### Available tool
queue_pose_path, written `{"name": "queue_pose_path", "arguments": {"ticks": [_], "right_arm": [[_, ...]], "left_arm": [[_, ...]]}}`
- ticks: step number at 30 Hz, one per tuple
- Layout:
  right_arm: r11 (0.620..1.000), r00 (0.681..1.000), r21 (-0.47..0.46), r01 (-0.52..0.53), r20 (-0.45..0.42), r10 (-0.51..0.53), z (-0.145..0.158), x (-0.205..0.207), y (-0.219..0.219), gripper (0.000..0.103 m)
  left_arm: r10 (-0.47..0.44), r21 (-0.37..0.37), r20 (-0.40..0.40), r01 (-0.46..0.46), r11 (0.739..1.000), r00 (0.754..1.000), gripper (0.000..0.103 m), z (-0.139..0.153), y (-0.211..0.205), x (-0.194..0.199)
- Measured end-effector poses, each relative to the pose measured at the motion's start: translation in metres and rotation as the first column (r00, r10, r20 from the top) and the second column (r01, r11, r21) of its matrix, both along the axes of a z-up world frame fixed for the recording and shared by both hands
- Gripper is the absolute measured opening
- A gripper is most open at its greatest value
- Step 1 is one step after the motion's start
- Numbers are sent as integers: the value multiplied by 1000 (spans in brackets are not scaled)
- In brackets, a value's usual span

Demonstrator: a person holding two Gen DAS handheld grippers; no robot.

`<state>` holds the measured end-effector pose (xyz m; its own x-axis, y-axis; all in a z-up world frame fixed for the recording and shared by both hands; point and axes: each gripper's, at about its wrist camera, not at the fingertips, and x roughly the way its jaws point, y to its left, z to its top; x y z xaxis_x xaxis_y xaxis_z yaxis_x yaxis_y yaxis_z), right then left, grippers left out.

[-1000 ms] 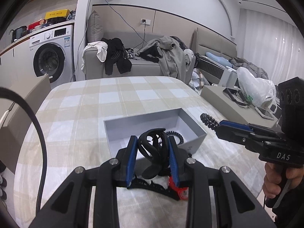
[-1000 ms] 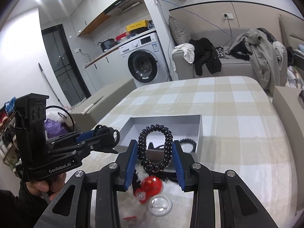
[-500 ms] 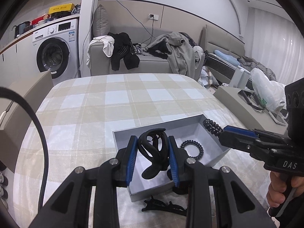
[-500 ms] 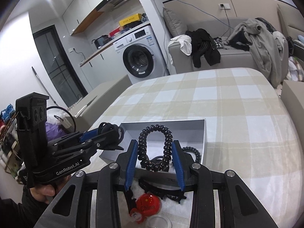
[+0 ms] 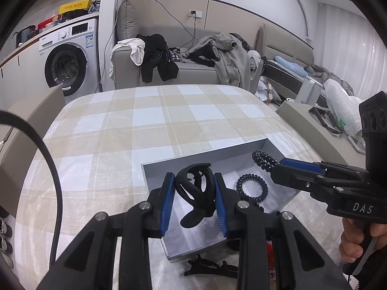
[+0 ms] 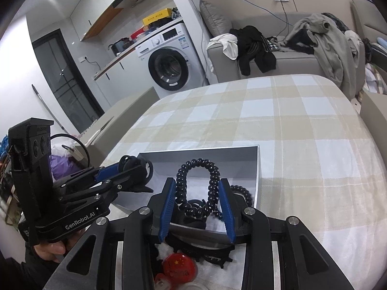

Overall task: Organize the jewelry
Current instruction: 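Lower both held items into the grey box and open both grippers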

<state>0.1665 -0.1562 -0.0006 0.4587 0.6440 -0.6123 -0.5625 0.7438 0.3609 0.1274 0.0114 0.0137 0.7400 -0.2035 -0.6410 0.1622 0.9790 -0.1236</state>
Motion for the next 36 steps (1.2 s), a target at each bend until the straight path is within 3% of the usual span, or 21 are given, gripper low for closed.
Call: {"name": "queue_pose_path", "arguments": {"ticks": [15, 24, 32, 34, 36], "right_arm": [[999, 999, -34, -11, -32, 10, -8, 2, 5, 35], [999, 998, -38, -36, -52, 34, -9, 0, 7, 35], [996, 997, -37, -81, 6, 82, -1, -13, 6, 45], [996, 996, -50, -79, 30, 80, 4, -17, 6, 46], [996, 995, -46, -83, 55, 85, 9, -21, 4, 51]], "left_arm": [[-61, 91, -42, 65, 994, 997, 26, -12, -4, -2], [-43, 91, -40, 47, 995, 998, 26, -13, -1, 2], [-40, 72, -40, 43, 997, 998, 26, -6, -2, -5], [-43, 72, -44, 46, 996, 998, 34, -4, -3, -7], [-44, 67, -38, 47, 997, 998, 51, 1, -4, -11]]}}
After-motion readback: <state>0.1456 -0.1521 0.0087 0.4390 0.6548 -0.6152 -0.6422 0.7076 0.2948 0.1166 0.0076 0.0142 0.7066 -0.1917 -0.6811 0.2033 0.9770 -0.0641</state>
